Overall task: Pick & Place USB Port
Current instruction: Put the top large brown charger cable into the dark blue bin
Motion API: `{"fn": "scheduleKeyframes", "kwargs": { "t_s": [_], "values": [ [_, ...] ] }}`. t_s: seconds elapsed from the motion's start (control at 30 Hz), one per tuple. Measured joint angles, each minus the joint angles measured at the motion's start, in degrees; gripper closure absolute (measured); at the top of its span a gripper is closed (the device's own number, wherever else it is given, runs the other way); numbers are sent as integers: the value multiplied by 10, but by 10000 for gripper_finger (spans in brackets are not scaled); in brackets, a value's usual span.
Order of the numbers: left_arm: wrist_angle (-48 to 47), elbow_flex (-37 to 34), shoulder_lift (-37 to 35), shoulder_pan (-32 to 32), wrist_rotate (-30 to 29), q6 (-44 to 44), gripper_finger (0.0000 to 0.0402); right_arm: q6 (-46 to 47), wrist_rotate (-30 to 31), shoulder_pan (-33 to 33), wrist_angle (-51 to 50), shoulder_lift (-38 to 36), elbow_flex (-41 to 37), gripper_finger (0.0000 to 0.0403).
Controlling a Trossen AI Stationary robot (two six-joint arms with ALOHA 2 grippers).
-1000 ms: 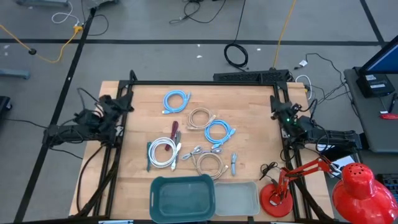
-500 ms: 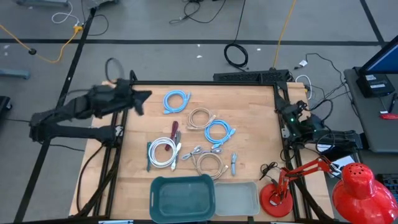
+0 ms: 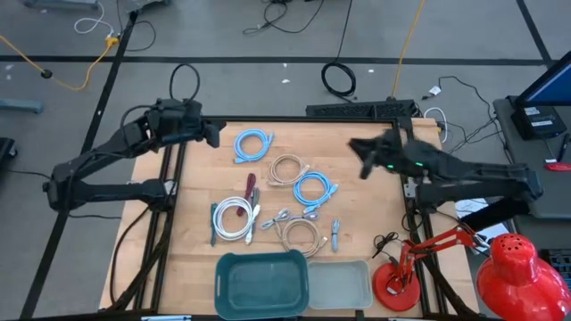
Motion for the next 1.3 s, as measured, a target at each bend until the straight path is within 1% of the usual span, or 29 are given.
{"fn": "scheduleKeyframes", "kwargs": {
  "t_s": [0.07, 0.13, 0.27, 0.37, 0.57, 0.63, 0.73, 0.9, 1.03, 1.3],
  "values": [
    [-1, 0, 0, 4, 13, -5, 376, 1, -57, -14, -25, 70, 37, 290],
    [-3, 0, -1, 7, 27, -8, 376, -16, -109, -24, -36, 132, 71, 270],
    [-3, 0, -1, 7, 65, -14, 376, -110, -192, -27, -37, 233, 127, 239],
    [-15, 0, -2, 3, 75, -25, 376, -181, -233, -25, -66, 295, 175, 225],
    [-31, 0, -1, -14, 76, -43, 376, -275, -234, -25, -188, 405, 291, 219],
    [-32, 0, 0, -21, 73, -47, 376, -302, -227, -25, -199, 439, 319, 221],
    [-32, 0, 0, -33, 65, -51, 376, -318, -222, -25, -199, 483, 344, 222],
    [-32, 0, 0, -54, 62, -63, 376, -326, -223, -33, -218, 544, 351, 222],
    [-32, 0, 0, -76, 60, -64, 376, -357, -223, -34, -234, 585, 351, 223],
    [-33, 0, 0, -117, 31, -79, 376, -380, -224, -25, -219, 619, 351, 223]
  ]
}}
